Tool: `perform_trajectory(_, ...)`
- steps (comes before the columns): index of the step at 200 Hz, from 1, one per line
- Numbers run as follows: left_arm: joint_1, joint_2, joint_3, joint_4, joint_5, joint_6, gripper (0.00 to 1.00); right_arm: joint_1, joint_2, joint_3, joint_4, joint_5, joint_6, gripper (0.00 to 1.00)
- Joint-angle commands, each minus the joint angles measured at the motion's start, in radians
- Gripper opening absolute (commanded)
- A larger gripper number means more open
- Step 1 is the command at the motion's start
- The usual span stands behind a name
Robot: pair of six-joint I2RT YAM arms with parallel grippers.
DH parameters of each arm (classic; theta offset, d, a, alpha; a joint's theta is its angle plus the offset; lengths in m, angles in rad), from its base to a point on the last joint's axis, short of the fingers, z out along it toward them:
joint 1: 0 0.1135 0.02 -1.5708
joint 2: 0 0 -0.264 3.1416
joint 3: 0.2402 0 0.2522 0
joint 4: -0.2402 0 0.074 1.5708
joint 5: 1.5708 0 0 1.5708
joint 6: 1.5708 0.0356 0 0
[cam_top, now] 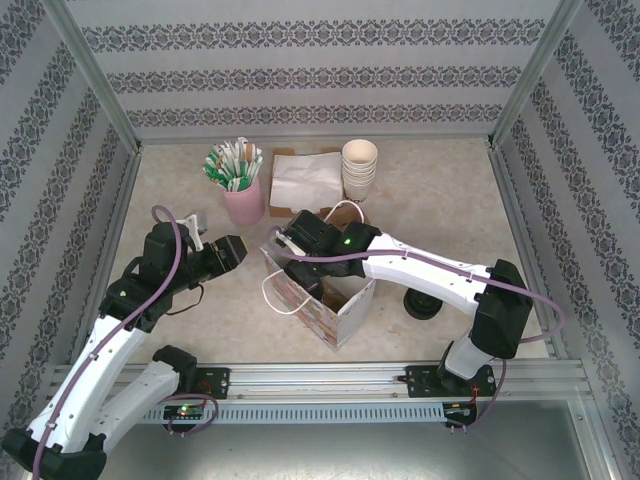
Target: Pack the takeout coffee
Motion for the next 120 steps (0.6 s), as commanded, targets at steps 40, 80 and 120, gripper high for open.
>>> perform_trajectory(40, -0.012, 0.016, 0.038, 0.021, 0.017, 0.014, 0.63, 0.013, -0.035, -0.036, 0.035, -0.009, 0.019, 0.55)
perform_trajectory(80, -0.011, 0.019, 0.040, 0.022, 0.024, 0.015, 0.63, 0.013, -0.046, -0.047, 0.042, -0.008, 0.022, 0.55)
perform_trajectory(120, -0.013, 0.028, 0.045, 0.021, 0.040, 0.021, 0.65, 0.014, -0.062, -0.049, 0.047, -0.002, 0.028, 0.55)
